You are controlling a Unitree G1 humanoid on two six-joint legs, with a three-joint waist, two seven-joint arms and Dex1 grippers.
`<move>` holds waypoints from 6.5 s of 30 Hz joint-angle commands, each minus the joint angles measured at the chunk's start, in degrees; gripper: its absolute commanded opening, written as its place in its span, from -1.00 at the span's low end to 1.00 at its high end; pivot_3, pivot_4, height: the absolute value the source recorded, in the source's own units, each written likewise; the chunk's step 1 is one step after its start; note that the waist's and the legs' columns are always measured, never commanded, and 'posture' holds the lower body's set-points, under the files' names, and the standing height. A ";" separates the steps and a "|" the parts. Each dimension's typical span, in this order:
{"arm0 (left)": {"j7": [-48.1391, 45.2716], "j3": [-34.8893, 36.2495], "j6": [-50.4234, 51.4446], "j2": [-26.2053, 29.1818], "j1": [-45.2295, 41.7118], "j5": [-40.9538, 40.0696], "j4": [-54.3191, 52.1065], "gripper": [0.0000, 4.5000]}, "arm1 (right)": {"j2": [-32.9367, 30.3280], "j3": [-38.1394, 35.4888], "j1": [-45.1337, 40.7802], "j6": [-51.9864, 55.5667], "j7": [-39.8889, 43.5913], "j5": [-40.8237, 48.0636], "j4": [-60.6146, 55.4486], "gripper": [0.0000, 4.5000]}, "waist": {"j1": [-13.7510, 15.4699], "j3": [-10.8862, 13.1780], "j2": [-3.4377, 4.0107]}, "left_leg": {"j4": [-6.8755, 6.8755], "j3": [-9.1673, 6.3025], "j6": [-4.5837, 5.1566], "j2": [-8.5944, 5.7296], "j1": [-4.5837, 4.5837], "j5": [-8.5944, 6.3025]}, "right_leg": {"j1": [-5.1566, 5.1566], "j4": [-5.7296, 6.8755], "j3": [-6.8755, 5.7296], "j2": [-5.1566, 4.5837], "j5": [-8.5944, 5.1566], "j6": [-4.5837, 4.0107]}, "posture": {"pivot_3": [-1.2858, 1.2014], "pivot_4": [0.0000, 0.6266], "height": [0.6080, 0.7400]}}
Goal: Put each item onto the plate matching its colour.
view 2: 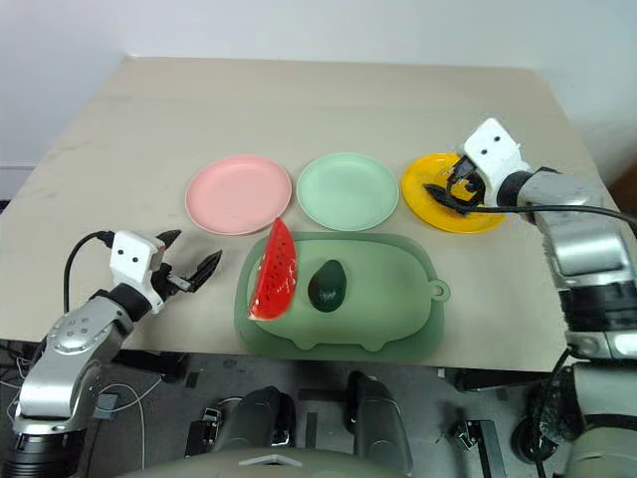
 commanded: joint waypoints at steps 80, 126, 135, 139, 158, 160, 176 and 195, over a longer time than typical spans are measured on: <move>-0.90 -0.51 0.59 0.10 -0.21 0.60 -2.20 1.00 | 7.06 12.17 3.17 41.31 -18.54 15.43 -33.98 0.99 | 0.02 -0.02 -0.04 | 0.07 -0.06 0.01 -0.04 -0.04 -0.01 | 0.00 0.00 -0.04 -0.04 -0.02 -0.02 | 0.03 -0.52 1.00; -0.14 -0.12 0.28 -0.49 -1.04 1.60 -1.89 1.00 | 15.92 19.58 -15.16 16.41 -14.38 -6.23 6.07 0.39 | -0.09 -0.02 -0.03 | 0.03 -0.01 0.02 -0.08 -0.06 -0.02 | -0.02 0.00 -0.05 -0.04 -0.01 -0.02 | 0.03 -0.52 1.00; 1.14 1.09 2.99 -0.39 1.48 0.87 -6.83 1.00 | 18.86 18.56 -16.40 4.62 -10.44 -11.97 15.16 0.99 | -0.36 0.00 0.00 | 0.03 0.00 0.02 -0.04 -0.07 -0.01 | -0.05 0.02 -0.04 -0.04 0.00 -0.01 | 0.03 -0.52 1.00; 2.83 1.42 7.98 -0.89 0.59 -0.65 -10.55 1.00 | 17.26 16.04 -14.52 -2.25 -9.17 -13.04 11.17 0.99 | -0.25 0.00 0.00 | 0.03 -0.01 0.02 -0.04 -0.07 -0.01 | -0.05 0.02 -0.04 -0.04 0.00 -0.01 | 0.03 -0.52 1.00; 19.41 -0.39 70.60 -17.74 -38.19 -12.55 -23.17 1.00 | 8.97 5.44 4.74 -12.80 -1.20 -11.05 -2.38 0.99 | -0.32 0.02 -0.09 | 0.04 -0.21 -0.12 -0.18 0.07 0.07 | 0.21 0.00 -0.08 0.05 0.00 0.01 | 0.03 -0.52 1.00; 20.38 -1.10 70.60 -16.41 -38.04 -14.26 -23.01 1.00 | 9.56 5.61 4.98 -13.05 -1.60 -11.61 -2.11 0.99 | -0.37 0.02 -0.09 | 0.03 -0.20 -0.35 -0.17 0.09 0.20 | 0.21 0.00 -0.06 0.05 0.00 0.01 | 0.03 -0.52 1.00; 33.28 -3.73 70.60 -14.70 -29.42 -32.57 -19.04 1.00 | 12.67 5.74 3.14 -13.05 -2.93 -12.94 -1.51 0.99 | 0.05 0.02 -0.09 | 0.08 -0.23 -0.52 -0.21 0.09 0.29 | 0.23 0.03 -0.06 -0.01 0.00 0.00 | 0.03 -0.52 1.00; 39.36 -6.52 70.60 -13.63 -32.99 -35.13 -11.96 0.64 | 12.07 4.90 5.21 -12.14 -4.09 -14.44 -3.75 1.00 | 0.09 0.01 -0.09 | 0.08 -0.23 -0.54 -0.26 0.12 0.31 | 0.26 0.06 -0.05 -0.03 0.00 -0.01 | 0.03 -0.52 1.00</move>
